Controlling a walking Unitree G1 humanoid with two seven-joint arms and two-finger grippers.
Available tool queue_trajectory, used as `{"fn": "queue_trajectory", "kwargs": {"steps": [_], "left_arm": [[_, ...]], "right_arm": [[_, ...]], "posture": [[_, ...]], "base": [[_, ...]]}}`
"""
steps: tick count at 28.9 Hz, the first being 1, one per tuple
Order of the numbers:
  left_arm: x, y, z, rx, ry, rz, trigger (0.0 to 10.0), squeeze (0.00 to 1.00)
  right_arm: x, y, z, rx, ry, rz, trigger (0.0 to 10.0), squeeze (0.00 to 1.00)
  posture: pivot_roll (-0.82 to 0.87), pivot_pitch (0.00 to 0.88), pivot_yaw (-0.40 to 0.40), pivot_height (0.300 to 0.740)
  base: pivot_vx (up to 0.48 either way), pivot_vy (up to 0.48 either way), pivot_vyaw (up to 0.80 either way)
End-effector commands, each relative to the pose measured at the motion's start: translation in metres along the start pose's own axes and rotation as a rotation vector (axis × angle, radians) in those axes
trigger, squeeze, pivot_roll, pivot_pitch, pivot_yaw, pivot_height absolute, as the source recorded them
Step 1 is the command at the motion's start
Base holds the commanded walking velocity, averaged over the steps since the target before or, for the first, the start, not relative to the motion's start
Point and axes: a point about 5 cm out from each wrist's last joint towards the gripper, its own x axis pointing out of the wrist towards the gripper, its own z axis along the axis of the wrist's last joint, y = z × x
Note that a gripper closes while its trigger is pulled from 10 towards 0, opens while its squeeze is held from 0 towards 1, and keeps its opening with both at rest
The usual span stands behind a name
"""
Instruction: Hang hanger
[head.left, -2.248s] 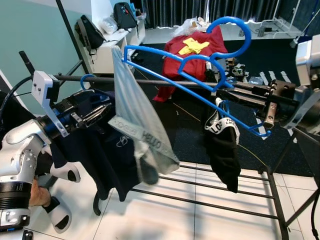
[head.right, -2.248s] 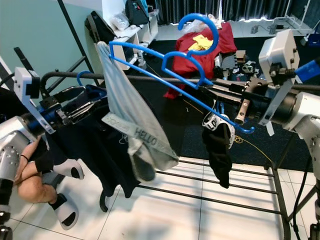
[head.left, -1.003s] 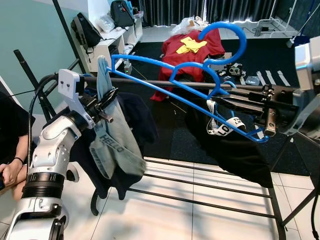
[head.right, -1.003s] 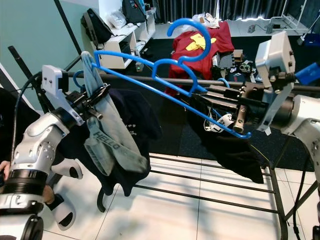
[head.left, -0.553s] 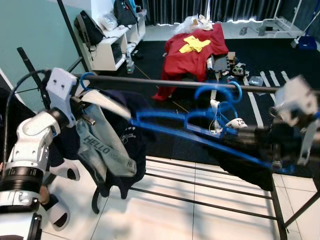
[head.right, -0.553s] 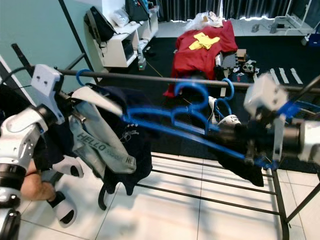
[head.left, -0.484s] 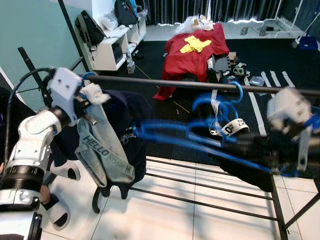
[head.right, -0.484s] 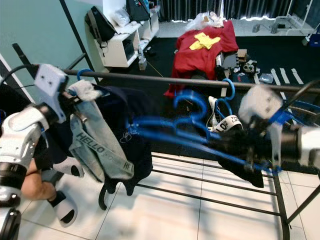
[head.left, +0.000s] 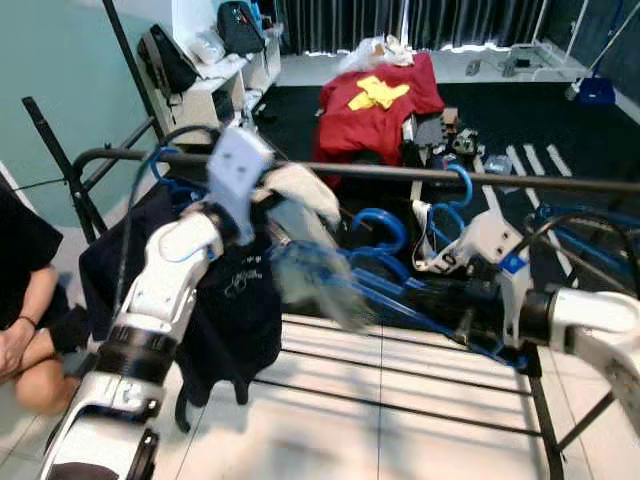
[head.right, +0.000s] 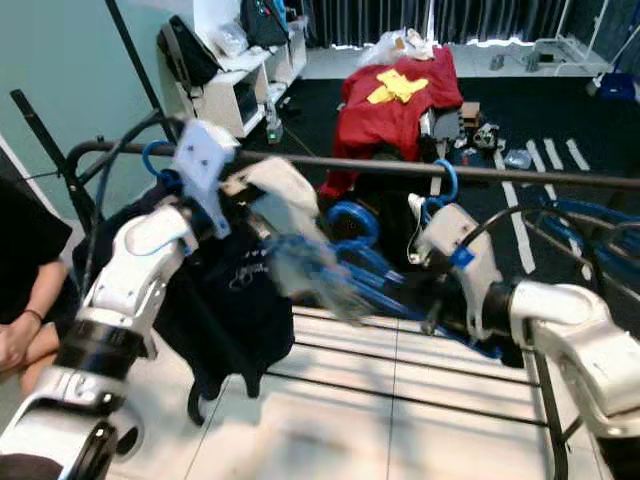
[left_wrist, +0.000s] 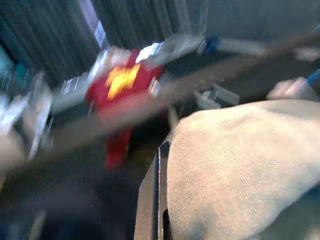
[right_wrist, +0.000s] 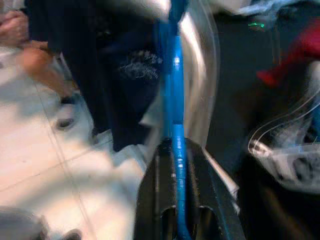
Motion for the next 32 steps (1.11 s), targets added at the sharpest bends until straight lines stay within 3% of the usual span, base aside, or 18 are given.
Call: {"fn": "queue_trajectory", "kwargs": {"steps": [1, 2, 3, 5, 6, 7, 9, 13, 16, 21, 27, 32], "left_arm": [[-0.033, 0.023, -0.049, -0.107, 0.192, 0.216, 10.0, 0.00], [-0.056, 0.025, -0.073, -0.160, 0.274, 0.294, 10.0, 0.00], [-0.056, 0.025, -0.073, -0.160, 0.274, 0.294, 10.0, 0.00], [-0.084, 0.018, -0.097, -0.216, 0.345, 0.354, 10.0, 0.00], [-0.093, 0.013, -0.102, -0.232, 0.361, 0.367, 10.0, 0.00], [-0.093, 0.013, -0.102, -0.232, 0.361, 0.367, 10.0, 0.00], [-0.106, 0.002, -0.107, -0.232, 0.385, 0.365, 10.0, 0.00], [-0.110, -0.001, -0.110, -0.222, 0.397, 0.363, 10.0, 0.00], [-0.118, -0.005, -0.120, -0.194, 0.436, 0.384, 10.0, 0.00], [-0.126, -0.007, -0.134, -0.172, 0.487, 0.425, 10.0, 0.00], [-0.142, -0.023, -0.156, -0.217, 0.573, 0.500, 10.0, 0.00], [-0.144, -0.026, -0.158, -0.242, 0.584, 0.523, 10.0, 0.00]], "right_arm": [[0.009, 0.002, -0.022, 0.085, -0.014, -0.168, 10.0, 0.00], [0.014, 0.008, -0.044, 0.134, 0.019, -0.260, 10.0, 0.00], [0.014, 0.008, -0.044, 0.134, 0.019, -0.260, 10.0, 0.00], [0.013, 0.012, -0.080, 0.206, 0.090, -0.402, 10.0, 0.00], [0.010, 0.012, -0.095, 0.244, 0.120, -0.463, 10.0, 0.00], [0.010, 0.012, -0.095, 0.244, 0.120, -0.463, 10.0, 0.00], [0.000, 0.010, -0.126, 0.299, 0.203, -0.569, 10.0, 0.00], [-0.003, 0.011, -0.137, 0.325, 0.234, -0.585, 10.0, 0.00], [-0.003, 0.012, -0.154, 0.350, 0.286, -0.595, 10.0, 0.00], [0.000, 0.010, -0.165, 0.369, 0.308, -0.613, 10.0, 0.00], [0.005, 0.002, -0.175, 0.396, 0.319, -0.664, 10.0, 0.00], [0.008, -0.003, -0.177, 0.399, 0.321, -0.656, 10.0, 0.00]], "posture": [[-0.12, 0.025, 0.060, 0.740], [-0.11, 0.034, 0.063, 0.740], [-0.11, 0.034, 0.063, 0.740], [-0.09, 0.042, 0.059, 0.740], [-0.09, 0.042, 0.059, 0.740], [-0.09, 0.042, 0.059, 0.740], [-0.08, 0.038, 0.051, 0.740], [-0.07, 0.037, 0.045, 0.740], [-0.05, 0.025, 0.032, 0.740], [-0.03, 0.008, 0.018, 0.740], [0.00, 0.000, -0.030, 0.740], [-0.01, 0.000, -0.055, 0.740]], "base": [[0.000, 0.000, 0.00], [0.000, 0.000, 0.00], [0.000, 0.000, 0.00], [0.000, 0.000, 0.00], [0.000, 0.000, 0.00], [0.000, 0.000, 0.00], [0.000, 0.000, 0.00], [0.000, 0.000, 0.60], [0.000, 0.000, 0.80], [0.000, 0.000, 0.80], [0.000, 0.000, 0.80], [0.000, 0.000, 0.80]]}}
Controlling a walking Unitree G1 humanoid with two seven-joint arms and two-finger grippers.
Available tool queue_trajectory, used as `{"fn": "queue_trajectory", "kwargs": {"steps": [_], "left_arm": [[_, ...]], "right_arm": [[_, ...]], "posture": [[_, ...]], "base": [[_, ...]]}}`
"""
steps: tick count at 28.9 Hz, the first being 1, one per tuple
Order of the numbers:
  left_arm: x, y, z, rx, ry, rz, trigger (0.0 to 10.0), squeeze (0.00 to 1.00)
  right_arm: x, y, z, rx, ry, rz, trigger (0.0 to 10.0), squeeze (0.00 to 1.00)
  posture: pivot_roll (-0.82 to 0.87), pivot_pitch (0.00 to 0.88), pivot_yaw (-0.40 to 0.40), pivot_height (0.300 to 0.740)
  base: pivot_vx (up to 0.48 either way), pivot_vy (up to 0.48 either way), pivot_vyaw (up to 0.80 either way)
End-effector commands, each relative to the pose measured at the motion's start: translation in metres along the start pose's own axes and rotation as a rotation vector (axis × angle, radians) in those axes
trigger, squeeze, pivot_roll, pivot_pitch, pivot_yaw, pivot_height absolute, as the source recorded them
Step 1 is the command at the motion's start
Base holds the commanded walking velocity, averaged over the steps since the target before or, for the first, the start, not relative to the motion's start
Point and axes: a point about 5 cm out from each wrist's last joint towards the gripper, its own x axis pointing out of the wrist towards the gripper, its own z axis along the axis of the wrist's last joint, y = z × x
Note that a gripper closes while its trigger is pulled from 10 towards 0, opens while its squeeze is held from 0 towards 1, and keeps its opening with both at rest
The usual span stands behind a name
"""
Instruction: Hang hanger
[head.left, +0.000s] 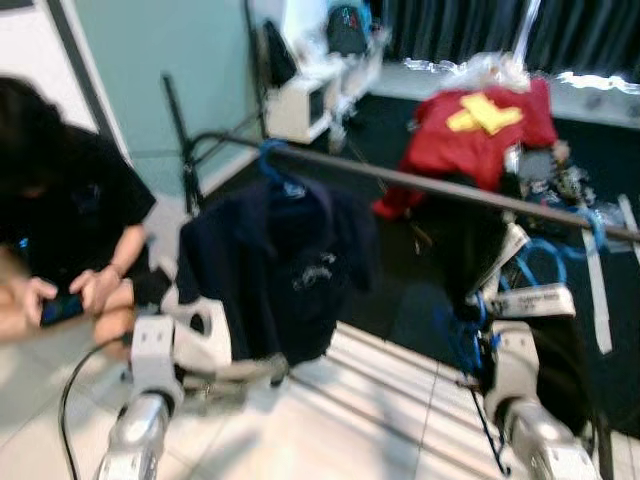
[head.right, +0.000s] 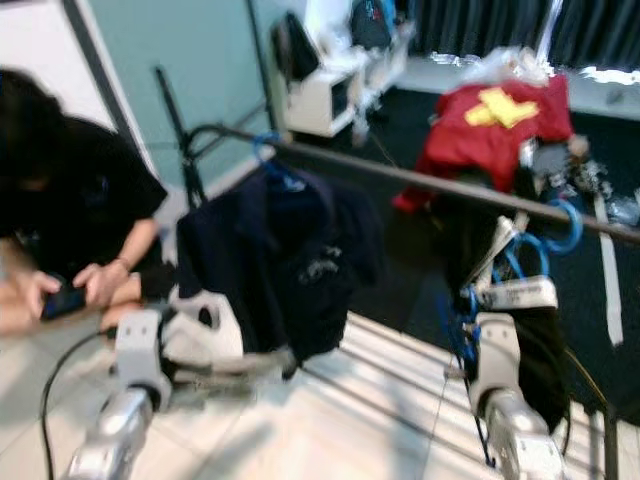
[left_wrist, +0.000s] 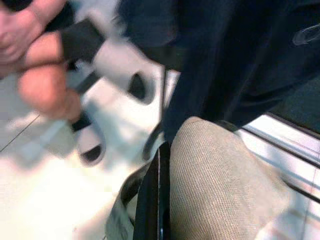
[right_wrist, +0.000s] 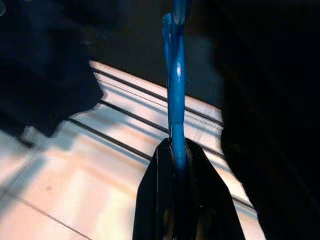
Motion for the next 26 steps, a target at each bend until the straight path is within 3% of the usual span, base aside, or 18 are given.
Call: {"fn": "queue_trajectory", "kwargs": {"steps": [1, 5, 9, 12, 13, 15, 17, 20, 22, 23, 25, 26], "left_arm": [[-0.001, 0.001, -0.003, -0.007, 0.013, 0.017, 10.0, 0.00], [0.000, 0.000, -0.005, -0.006, 0.013, 0.036, 10.0, 0.00], [0.000, -0.002, -0.006, -0.008, 0.003, 0.040, 10.0, 0.00], [0.000, -0.009, -0.005, -0.004, -0.025, -0.005, 10.0, 0.00], [0.000, -0.009, -0.005, -0.004, -0.025, -0.005, 10.0, 0.00], [0.000, -0.018, -0.002, 0.015, -0.040, -0.076, 10.0, 0.00], [0.000, -0.018, -0.002, 0.015, -0.040, -0.076, 10.0, 0.00], [0.003, -0.030, 0.002, 0.039, -0.054, -0.186, 10.0, 0.00], [0.003, -0.030, 0.002, 0.039, -0.054, -0.186, 10.0, 0.00], [0.004, -0.034, 0.003, 0.057, -0.060, -0.232, 10.0, 0.00], [0.004, -0.034, 0.003, 0.057, -0.060, -0.232, 10.0, 0.00], [0.006, -0.037, 0.005, 0.084, -0.063, -0.263, 10.0, 0.00]], "right_arm": [[0.001, -0.005, -0.006, -0.004, 0.027, 0.007, 10.0, 0.00], [0.002, -0.001, -0.012, -0.054, 0.074, 0.082, 10.0, 0.00], [0.001, -0.009, -0.017, -0.074, 0.103, 0.052, 10.0, 0.00], [-0.009, -0.041, 0.004, -0.088, -0.053, -0.158, 10.0, 0.00], [-0.009, -0.041, 0.004, -0.088, -0.053, -0.158, 10.0, 0.00], [-0.027, -0.064, 0.017, -0.096, -0.157, -0.351, 10.0, 0.00], [-0.027, -0.064, 0.017, -0.096, -0.157, -0.351, 10.0, 0.00], [-0.059, -0.090, 0.021, -0.088, -0.197, -0.603, 10.0, 0.00], [-0.059, -0.090, 0.021, -0.088, -0.197, -0.603, 10.0, 0.00], [-0.072, -0.097, 0.026, -0.106, -0.224, -0.680, 10.0, 0.00], [-0.072, -0.097, 0.026, -0.106, -0.224, -0.680, 10.0, 0.00], [-0.084, -0.100, 0.036, -0.145, -0.274, -0.732, 10.0, 0.00]], "posture": [[-0.01, 0.000, -0.059, 0.740], [-0.02, 0.000, -0.085, 0.740], [-0.02, 0.000, -0.097, 0.740], [-0.04, 0.000, -0.086, 0.740], [-0.04, 0.000, -0.086, 0.740], [-0.07, 0.000, -0.068, 0.740], [-0.07, 0.000, -0.068, 0.740], [-0.11, 0.000, -0.028, 0.740], [-0.11, 0.000, -0.028, 0.740], [-0.13, 0.000, -0.012, 0.740], [-0.13, 0.000, -0.012, 0.740], [-0.14, 0.000, -0.001, 0.740]], "base": [[0.000, 0.000, 0.80], [0.000, 0.000, 0.80], [0.000, 0.000, 0.80], [0.000, 0.000, 0.78], [0.000, 0.000, 0.76], [0.000, 0.000, 0.21], [0.000, 0.000, 0.00], [0.000, 0.000, 0.00], [0.000, 0.000, 0.00], [0.000, 0.000, 0.00], [0.000, 0.000, 0.00], [0.000, 0.000, 0.00]]}}
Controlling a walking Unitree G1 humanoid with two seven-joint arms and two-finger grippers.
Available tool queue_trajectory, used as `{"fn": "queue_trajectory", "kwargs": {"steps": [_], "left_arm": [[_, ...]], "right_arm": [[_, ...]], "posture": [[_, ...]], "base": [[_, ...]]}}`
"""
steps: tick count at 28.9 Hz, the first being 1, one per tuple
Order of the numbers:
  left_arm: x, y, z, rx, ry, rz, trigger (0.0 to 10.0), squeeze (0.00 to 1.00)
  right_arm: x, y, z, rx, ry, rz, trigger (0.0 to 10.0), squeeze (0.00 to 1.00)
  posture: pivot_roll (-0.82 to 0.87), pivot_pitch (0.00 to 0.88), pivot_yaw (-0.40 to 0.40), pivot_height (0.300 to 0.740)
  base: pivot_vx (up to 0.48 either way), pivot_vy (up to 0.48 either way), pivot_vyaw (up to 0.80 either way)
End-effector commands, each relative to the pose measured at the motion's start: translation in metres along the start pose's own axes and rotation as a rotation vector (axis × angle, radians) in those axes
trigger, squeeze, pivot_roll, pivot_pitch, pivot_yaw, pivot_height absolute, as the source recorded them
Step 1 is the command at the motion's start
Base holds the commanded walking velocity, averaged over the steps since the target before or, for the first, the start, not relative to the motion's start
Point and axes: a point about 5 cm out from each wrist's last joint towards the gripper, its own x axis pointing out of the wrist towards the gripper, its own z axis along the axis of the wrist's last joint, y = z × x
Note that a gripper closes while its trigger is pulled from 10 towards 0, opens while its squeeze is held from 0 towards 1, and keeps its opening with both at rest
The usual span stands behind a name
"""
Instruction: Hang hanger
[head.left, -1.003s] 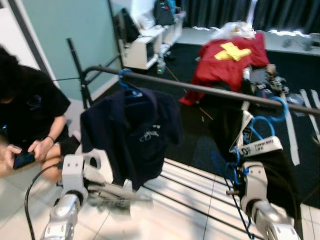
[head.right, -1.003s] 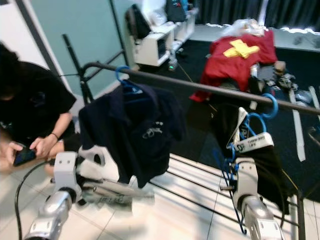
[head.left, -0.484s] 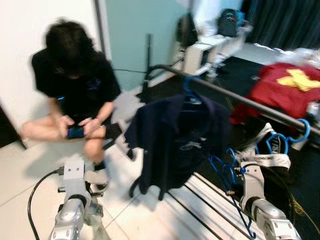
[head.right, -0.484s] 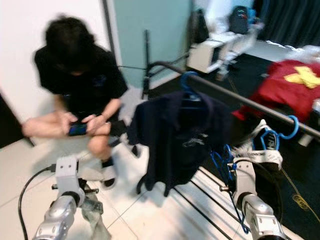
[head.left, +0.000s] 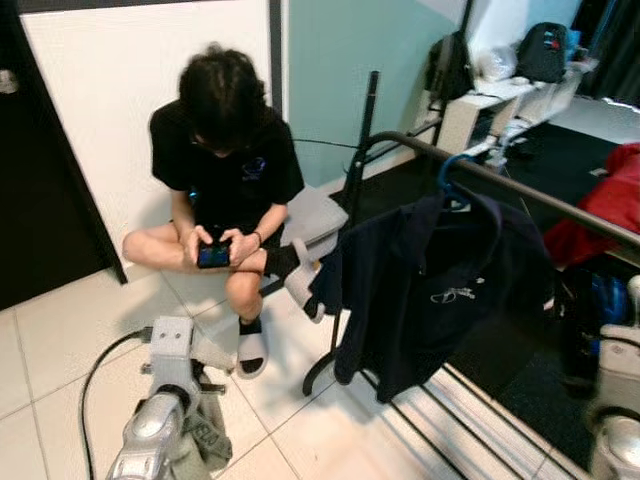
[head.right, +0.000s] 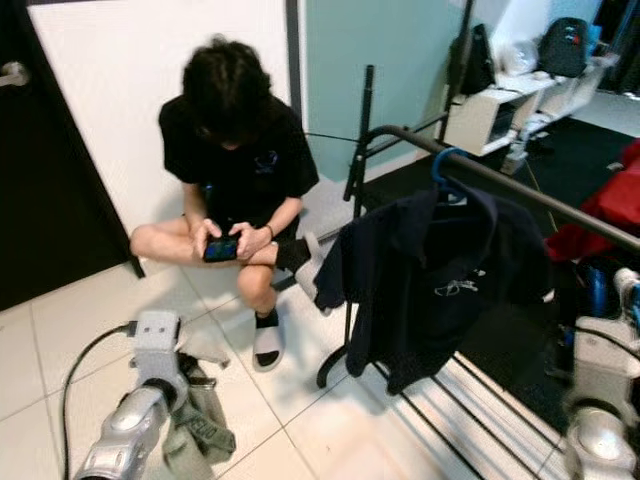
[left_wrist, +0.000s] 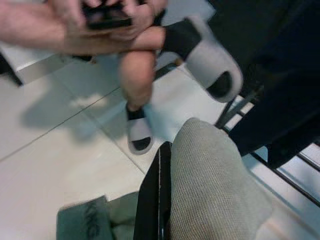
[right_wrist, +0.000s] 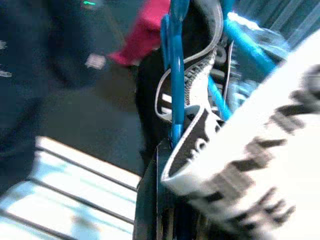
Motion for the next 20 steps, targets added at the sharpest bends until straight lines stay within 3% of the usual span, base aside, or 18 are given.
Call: {"fn": "queue_trajectory", "kwargs": {"steps": [1, 3, 6, 8, 9, 10, 12, 13, 15, 17, 20], "left_arm": [[0.005, -0.002, 0.002, 0.054, 0.003, -0.047, 10.0, 0.00], [0.008, -0.001, 0.004, 0.067, 0.008, -0.052, 10.0, 0.00], [0.008, -0.001, 0.004, 0.067, 0.008, -0.052, 10.0, 0.00], [0.012, 0.003, 0.006, 0.097, 0.018, -0.025, 10.0, 0.00], [0.012, 0.003, 0.006, 0.097, 0.018, -0.025, 10.0, 0.00], [0.013, 0.007, 0.007, 0.109, 0.025, 0.006, 10.0, 0.00], [0.013, 0.007, 0.007, 0.109, 0.025, 0.006, 10.0, 0.00], [0.012, 0.011, 0.005, 0.108, 0.037, 0.039, 10.0, 0.00], [0.012, 0.011, 0.005, 0.108, 0.037, 0.039, 10.0, 0.00], [0.009, 0.014, 0.000, 0.104, 0.054, 0.070, 10.0, 0.00], [0.007, 0.014, -0.002, 0.101, 0.057, 0.072, 10.0, 0.00]], "right_arm": [[-0.004, -0.008, 0.024, -0.003, -0.103, -0.046, 10.0, 0.00], [-0.007, -0.002, 0.034, -0.001, -0.145, 0.019, 10.0, 0.00], [-0.007, -0.002, 0.034, -0.001, -0.145, 0.019, 10.0, 0.00], [-0.020, 0.032, 0.036, 0.042, -0.120, 0.320, 10.0, 0.00], [-0.020, 0.032, 0.036, 0.042, -0.120, 0.320, 10.0, 0.00], [-0.032, 0.051, 0.032, 0.081, -0.087, 0.498, 10.0, 0.00], [-0.032, 0.051, 0.032, 0.081, -0.087, 0.498, 10.0, 0.00], [-0.045, 0.065, 0.026, 0.125, -0.044, 0.637, 10.0, 0.00], [-0.045, 0.065, 0.026, 0.125, -0.044, 0.637, 10.0, 0.00], [-0.059, 0.077, 0.016, 0.151, 0.044, 0.761, 10.0, 0.00], [-0.063, 0.080, 0.013, 0.148, 0.072, 0.791, 10.0, 0.00]], "posture": [[-0.15, 0.000, 0.011, 0.740], [-0.16, 0.000, 0.016, 0.740], [-0.16, 0.000, 0.016, 0.740], [-0.17, 0.000, 0.015, 0.740], [-0.17, 0.000, 0.015, 0.740], [-0.17, 0.000, 0.011, 0.740], [-0.17, 0.000, 0.011, 0.740], [-0.17, 0.000, 0.009, 0.740], [-0.17, 0.000, 0.009, 0.740], [-0.16, 0.000, 0.004, 0.740], [-0.15, 0.000, 0.002, 0.740]], "base": [[0.000, 0.000, 0.00], [0.000, 0.000, 0.00], [0.000, 0.000, 0.00], [0.000, 0.000, 0.00], [0.000, 0.000, 0.00], [0.000, 0.000, 0.00], [0.000, 0.000, 0.00], [0.000, 0.000, 0.00], [0.000, 0.000, 0.00], [0.000, 0.000, 0.00], [0.000, 0.000, 0.00]]}}
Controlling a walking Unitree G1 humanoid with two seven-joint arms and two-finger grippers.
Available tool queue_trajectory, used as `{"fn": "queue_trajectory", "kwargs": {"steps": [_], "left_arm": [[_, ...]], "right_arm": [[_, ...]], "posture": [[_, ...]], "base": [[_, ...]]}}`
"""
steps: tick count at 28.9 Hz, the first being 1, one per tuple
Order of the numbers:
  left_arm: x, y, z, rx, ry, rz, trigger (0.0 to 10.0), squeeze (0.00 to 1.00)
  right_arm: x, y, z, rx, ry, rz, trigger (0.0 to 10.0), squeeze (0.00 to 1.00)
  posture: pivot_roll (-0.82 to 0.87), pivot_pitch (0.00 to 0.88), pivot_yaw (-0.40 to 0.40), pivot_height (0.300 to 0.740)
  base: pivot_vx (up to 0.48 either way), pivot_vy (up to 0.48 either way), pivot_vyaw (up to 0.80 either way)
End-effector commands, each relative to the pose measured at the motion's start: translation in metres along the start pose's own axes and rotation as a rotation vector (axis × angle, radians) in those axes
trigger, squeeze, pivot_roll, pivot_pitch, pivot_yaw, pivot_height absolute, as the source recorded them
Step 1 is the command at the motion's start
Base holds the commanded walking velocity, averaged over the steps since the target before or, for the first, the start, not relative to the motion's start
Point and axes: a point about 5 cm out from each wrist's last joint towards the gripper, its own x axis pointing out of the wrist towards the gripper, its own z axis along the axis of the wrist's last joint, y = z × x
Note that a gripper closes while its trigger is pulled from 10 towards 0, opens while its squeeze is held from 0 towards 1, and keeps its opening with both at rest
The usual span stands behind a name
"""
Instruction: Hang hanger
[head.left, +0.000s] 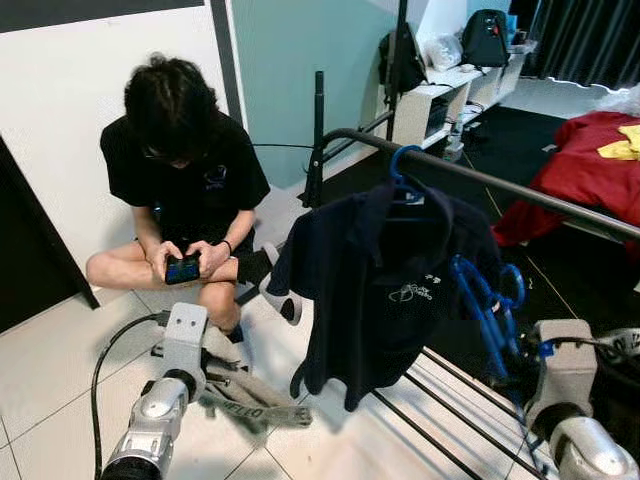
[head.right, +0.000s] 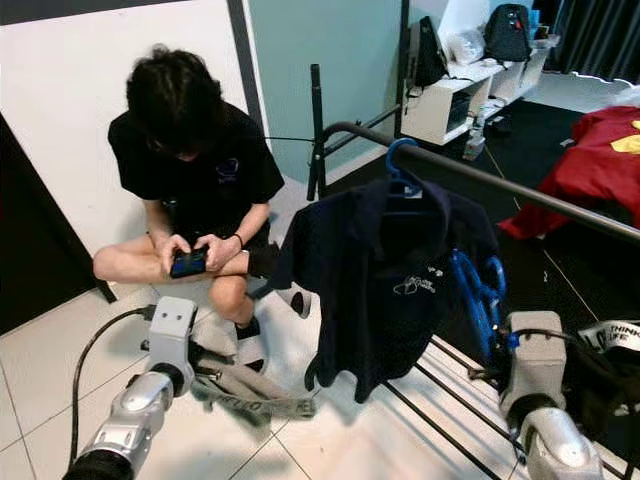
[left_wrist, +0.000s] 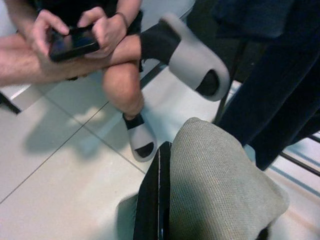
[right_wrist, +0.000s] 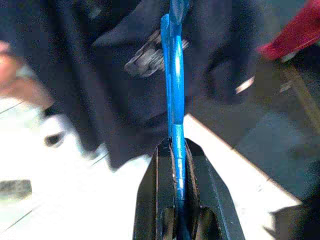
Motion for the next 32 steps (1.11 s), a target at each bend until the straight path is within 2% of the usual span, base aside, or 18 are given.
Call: {"fn": "queue_trajectory", "kwargs": {"steps": [1, 4, 11, 13, 15, 18, 22, 25, 29, 32], "left_arm": [[-0.003, 0.004, -0.006, 0.011, 0.025, 0.010, 10.0, 0.00], [-0.003, 0.004, -0.006, 0.011, 0.025, 0.010, 10.0, 0.00], [-0.006, 0.009, -0.009, 0.002, 0.021, 0.047, 10.0, 0.00], [-0.006, 0.009, -0.009, 0.002, 0.021, 0.047, 10.0, 0.00], [-0.007, 0.014, -0.009, -0.005, 0.014, 0.068, 10.0, 0.00], [-0.007, 0.015, -0.008, -0.006, 0.011, 0.074, 10.0, 0.00], [-0.007, 0.015, -0.002, 0.007, -0.031, 0.062, 10.0, 0.00], [-0.007, 0.014, 0.000, 0.007, -0.045, 0.058, 10.0, 0.00], [-0.006, 0.013, 0.007, 0.010, -0.078, 0.054, 10.0, 0.00], [-0.004, 0.012, 0.014, -0.001, -0.098, 0.048, 10.0, 0.00]], "right_arm": [[-0.001, 0.006, -0.002, 0.016, 0.025, 0.041, 10.0, 0.00], [-0.001, 0.006, -0.002, 0.016, 0.025, 0.041, 10.0, 0.00], [0.017, 0.007, -0.007, 0.011, 0.036, 0.108, 10.0, 0.00], [0.017, 0.007, -0.007, 0.011, 0.036, 0.108, 10.0, 0.00], [0.023, 0.009, 0.003, 0.013, -0.003, 0.167, 10.0, 0.00], [0.024, 0.009, 0.007, 0.016, -0.016, 0.193, 10.0, 0.00], [0.027, 0.003, 0.023, -0.032, -0.043, 0.274, 10.0, 0.00], [0.027, 0.002, 0.026, -0.043, -0.045, 0.288, 10.0, 0.00], [0.030, 0.003, 0.033, -0.053, -0.061, 0.322, 10.0, 0.00], [0.033, 0.011, 0.047, -0.065, -0.102, 0.392, 10.0, 0.00]], "posture": [[-0.15, 0.000, 0.001, 0.740], [-0.15, 0.000, 0.001, 0.740], [-0.12, 0.000, -0.016, 0.740], [-0.12, 0.000, -0.016, 0.740], [-0.10, 0.000, -0.021, 0.740], [-0.10, 0.000, -0.022, 0.740], [-0.08, 0.000, -0.026, 0.740], [-0.08, 0.000, -0.026, 0.740], [-0.08, 0.000, -0.025, 0.740], [-0.06, 0.000, -0.022, 0.740]], "base": [[0.000, 0.000, 0.00], [0.000, 0.000, 0.00], [0.000, 0.000, 0.80], [0.000, 0.000, 0.80], [0.000, 0.000, 0.80], [0.000, 0.000, 0.80], [0.000, 0.000, 0.80], [0.000, 0.000, 0.80], [0.000, 0.000, 0.80], [0.000, 0.000, 0.80]]}}
